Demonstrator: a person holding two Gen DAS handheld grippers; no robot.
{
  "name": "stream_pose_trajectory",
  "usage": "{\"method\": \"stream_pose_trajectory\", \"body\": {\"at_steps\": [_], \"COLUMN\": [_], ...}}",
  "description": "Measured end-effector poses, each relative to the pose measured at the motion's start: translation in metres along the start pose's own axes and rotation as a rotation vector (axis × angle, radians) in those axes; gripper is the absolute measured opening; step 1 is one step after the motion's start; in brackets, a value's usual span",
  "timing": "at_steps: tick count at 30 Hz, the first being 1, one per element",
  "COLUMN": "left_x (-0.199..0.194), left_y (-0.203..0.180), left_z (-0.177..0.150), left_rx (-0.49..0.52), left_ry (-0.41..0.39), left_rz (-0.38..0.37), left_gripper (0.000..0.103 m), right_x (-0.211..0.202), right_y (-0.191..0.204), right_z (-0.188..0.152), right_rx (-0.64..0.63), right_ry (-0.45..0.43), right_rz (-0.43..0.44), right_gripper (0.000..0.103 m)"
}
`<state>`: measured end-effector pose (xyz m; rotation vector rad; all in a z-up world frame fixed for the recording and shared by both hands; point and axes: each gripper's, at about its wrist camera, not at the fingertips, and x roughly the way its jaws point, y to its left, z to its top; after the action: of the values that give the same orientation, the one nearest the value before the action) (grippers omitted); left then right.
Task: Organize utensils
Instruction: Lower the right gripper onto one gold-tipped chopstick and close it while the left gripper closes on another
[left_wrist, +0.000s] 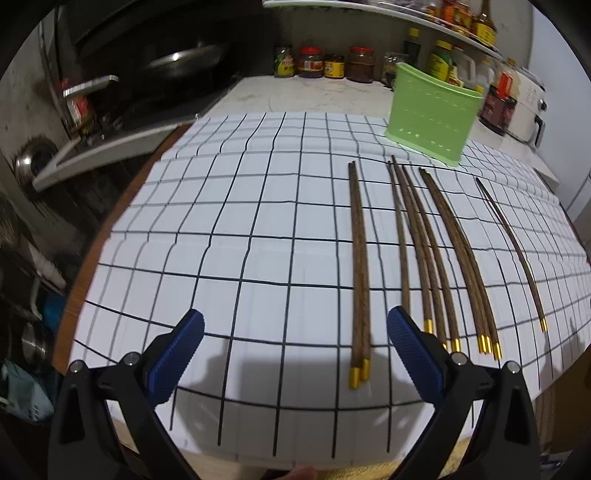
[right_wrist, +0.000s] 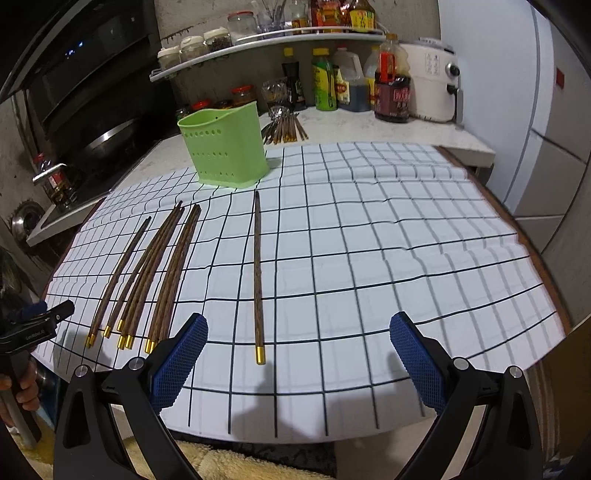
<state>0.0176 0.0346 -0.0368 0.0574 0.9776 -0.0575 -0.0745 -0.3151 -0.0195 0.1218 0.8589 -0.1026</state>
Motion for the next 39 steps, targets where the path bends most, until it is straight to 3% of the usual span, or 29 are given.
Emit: {"method": "stream_pose_trajectory", "body": {"at_steps": [3, 9, 16, 21, 23, 29, 30, 31, 32, 39], "left_x": [0.014, 0.036, 0.049, 0.052, 0.049, 0.038, 0.037, 0.036, 0.035, 0.031], "left_y": [0.004, -0.006, -0.015, -0.013, -0.013, -0.024, -0.026, -0.026, -0.026, -0.017], "left_z": [0.003, 0.004, 0.007, 0.010, 0.008, -0.005, -0.007, -0.009, -0.010, -0.020], "left_rx": [-0.006, 0.049, 0.109, 0.116, 0.125, 0.181, 0.188, 0.191, 0.189, 0.164], "left_ry": [0.028, 0.067, 0.083, 0.061, 0.050, 0.009, 0.004, 0.001, -0.003, -0.010], "left_rz": [-0.025, -0.014, 0.060, 0.067, 0.059, 0.026, 0.017, 0.007, 0.000, -0.066], "left_gripper": [0.086, 0.085, 0.086, 0.088, 0.082, 0.048, 0.042, 0.038, 0.038, 0.036], "right_x": [0.009, 0.025, 0.038, 0.055, 0.057, 0.054, 0.055, 0.057, 0.063, 0.069], "right_y": [0.005, 0.012, 0.011, 0.007, 0.010, 0.027, 0.032, 0.035, 0.038, 0.040], "right_z": [-0.001, 0.002, 0.008, 0.010, 0.006, -0.006, -0.009, -0.011, -0.013, -0.024], "right_rx": [-0.030, -0.058, -0.041, -0.025, -0.041, -0.130, -0.156, -0.169, -0.186, -0.174], "right_ry": [0.023, 0.061, 0.066, 0.061, 0.041, -0.007, -0.001, 0.005, 0.022, 0.058], "right_rz": [-0.014, -0.007, 0.004, 0.027, 0.030, 0.028, 0.034, 0.031, 0.025, 0.079], "right_gripper": [0.097, 0.097, 0.097, 0.097, 0.097, 0.091, 0.082, 0.057, 0.049, 0.029]}}
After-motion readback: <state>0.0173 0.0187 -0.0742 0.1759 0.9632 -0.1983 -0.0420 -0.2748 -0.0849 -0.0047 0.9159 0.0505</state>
